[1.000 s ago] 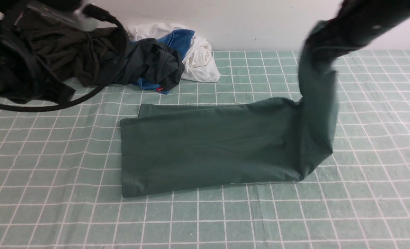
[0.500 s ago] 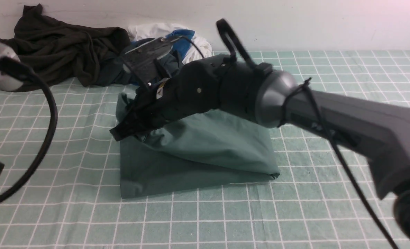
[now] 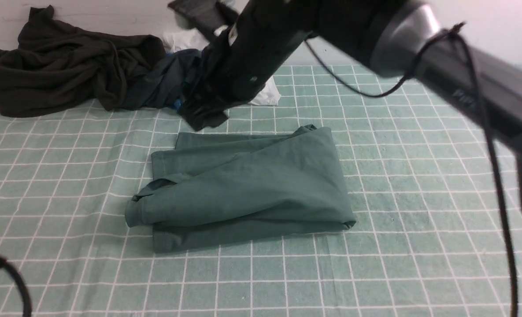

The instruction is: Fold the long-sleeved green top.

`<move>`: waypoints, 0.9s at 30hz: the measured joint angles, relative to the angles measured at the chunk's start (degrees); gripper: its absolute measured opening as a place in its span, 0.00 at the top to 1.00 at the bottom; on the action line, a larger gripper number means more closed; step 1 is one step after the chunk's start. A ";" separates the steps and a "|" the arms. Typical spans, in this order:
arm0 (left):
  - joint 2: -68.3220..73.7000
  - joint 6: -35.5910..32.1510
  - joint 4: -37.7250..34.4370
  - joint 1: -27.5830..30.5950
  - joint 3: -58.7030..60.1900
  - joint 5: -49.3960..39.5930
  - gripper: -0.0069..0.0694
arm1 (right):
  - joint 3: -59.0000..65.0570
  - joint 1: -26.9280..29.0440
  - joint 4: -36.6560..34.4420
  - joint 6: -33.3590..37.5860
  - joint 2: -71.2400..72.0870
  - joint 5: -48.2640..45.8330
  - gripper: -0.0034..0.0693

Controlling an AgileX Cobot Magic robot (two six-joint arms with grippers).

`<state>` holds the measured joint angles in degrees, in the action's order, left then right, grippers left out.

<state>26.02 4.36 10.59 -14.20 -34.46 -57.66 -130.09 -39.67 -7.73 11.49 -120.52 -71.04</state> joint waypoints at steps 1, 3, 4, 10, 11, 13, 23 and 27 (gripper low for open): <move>-2.14 0.73 0.27 0.00 1.28 0.21 0.91 | 0.50 0.68 0.00 0.10 1.28 -0.30 0.48; -6.71 2.21 1.07 0.00 4.07 0.60 0.91 | 2.71 2.35 -0.65 0.34 4.58 -0.43 0.60; -8.64 2.48 1.45 0.00 4.95 0.76 0.91 | 4.15 3.03 -1.28 0.50 6.58 -0.57 0.65; -19.07 3.31 2.32 0.00 6.79 1.94 0.91 | 22.57 7.31 -5.73 4.13 21.88 -0.60 0.94; -20.06 3.31 2.42 0.00 6.79 2.02 0.91 | 26.65 7.97 -6.10 4.41 25.92 0.67 0.96; -21.50 3.31 2.44 0.00 6.79 2.05 0.91 | 35.14 8.96 -6.35 4.47 33.28 5.47 0.97; -22.43 3.31 2.49 0.00 6.79 2.09 0.91 | 68.67 10.10 -6.59 4.04 67.39 28.91 0.97; -22.43 3.31 2.49 0.00 6.79 2.09 0.91 | 76.59 10.10 -6.77 3.80 76.97 33.00 0.97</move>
<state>3.59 7.67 13.08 -14.20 -27.67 -55.57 -53.50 -29.57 -14.50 15.29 -43.55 -38.05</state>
